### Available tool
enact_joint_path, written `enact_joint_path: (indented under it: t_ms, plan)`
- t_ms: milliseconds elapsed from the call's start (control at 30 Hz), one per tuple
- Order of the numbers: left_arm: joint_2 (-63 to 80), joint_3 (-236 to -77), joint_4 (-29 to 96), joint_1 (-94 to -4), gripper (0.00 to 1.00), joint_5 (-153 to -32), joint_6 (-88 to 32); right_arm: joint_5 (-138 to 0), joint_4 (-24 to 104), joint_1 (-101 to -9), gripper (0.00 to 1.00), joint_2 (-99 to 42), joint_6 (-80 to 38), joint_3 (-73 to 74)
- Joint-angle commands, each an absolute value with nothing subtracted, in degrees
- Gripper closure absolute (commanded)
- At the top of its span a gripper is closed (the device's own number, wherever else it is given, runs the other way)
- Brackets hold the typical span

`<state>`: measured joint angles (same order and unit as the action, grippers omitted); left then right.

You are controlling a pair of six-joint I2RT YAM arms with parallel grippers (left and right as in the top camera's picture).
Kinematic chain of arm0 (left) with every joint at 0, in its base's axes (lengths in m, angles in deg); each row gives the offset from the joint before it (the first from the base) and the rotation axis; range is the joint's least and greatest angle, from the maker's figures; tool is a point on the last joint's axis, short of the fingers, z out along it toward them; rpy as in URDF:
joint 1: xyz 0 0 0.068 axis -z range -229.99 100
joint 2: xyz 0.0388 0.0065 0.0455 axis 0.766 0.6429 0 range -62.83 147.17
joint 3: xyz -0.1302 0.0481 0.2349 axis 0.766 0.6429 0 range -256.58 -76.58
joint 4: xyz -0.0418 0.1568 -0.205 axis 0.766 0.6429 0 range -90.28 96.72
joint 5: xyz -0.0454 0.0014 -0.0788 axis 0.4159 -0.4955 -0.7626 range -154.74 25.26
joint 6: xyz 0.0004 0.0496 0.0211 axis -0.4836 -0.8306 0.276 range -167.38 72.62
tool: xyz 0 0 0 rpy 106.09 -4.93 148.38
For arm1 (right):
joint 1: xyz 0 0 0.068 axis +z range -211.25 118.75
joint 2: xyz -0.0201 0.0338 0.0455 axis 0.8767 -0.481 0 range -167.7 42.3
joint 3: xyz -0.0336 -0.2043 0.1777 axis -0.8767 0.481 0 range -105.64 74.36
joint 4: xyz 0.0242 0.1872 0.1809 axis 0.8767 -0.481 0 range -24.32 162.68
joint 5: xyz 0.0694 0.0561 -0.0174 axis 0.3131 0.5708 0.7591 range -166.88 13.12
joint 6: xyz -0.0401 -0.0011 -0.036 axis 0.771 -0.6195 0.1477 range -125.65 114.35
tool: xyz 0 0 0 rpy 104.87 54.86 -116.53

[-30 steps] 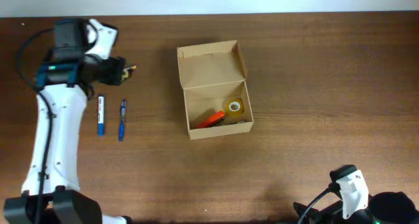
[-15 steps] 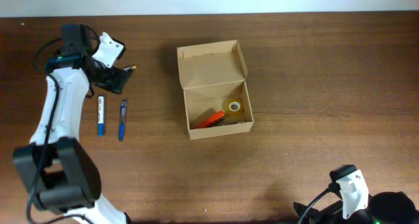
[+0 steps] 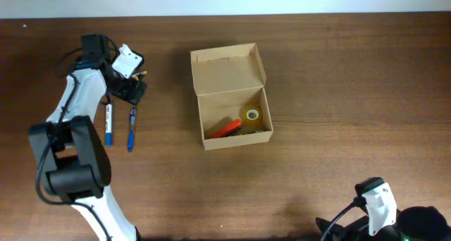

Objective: Pack container
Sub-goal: 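Move the left gripper over the yellow-black correction tape dispenser, then grasp the correction tape dispenser with the left gripper and lift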

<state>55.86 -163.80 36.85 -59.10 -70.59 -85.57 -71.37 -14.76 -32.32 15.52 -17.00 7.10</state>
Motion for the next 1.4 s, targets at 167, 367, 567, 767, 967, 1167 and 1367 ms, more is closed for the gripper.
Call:
enact_joint_path:
  t_ms: [167, 367, 567, 767, 967, 1167, 1367]
  plan:
    - [64.78, -176.33, 41.57, -59.60, 0.00, -71.66, -86.69, -71.08, -14.74, -32.06, 0.01, 15.76, -16.59, 7.36]
    - [72.78, -189.94, 50.31, -60.74, 0.00, -75.31, -86.71, -71.08, -14.74, -32.06, 0.01, 15.76, -16.59, 7.36]
    - [74.57, -190.99, 51.88, -61.04, 0.03, -76.10, -86.82, -71.08, -14.74, -32.06, 0.01, 15.76, -16.59, 7.36]
    - [75.08, -190.99, 53.30, -61.04, 0.18, -75.92, -87.19, -71.08, -14.74, -32.06, 0.01, 15.76, -16.59, 7.36]
    - [75.18, -190.97, 53.28, -61.04, 0.23, -75.88, -87.39, -71.08, -14.74, -32.06, 0.01, 15.76, -16.59, 7.36]
    - [75.45, -190.97, 52.69, -61.02, 0.23, -75.85, -87.39, -71.08, -14.74, -32.06, 0.01, 15.76, -16.59, 7.36]
    - [76.47, -190.97, 52.69, -61.02, 0.23, -75.24, -87.34, -71.08, -14.74, -32.06, 0.01, 15.76, -16.59, 7.36]
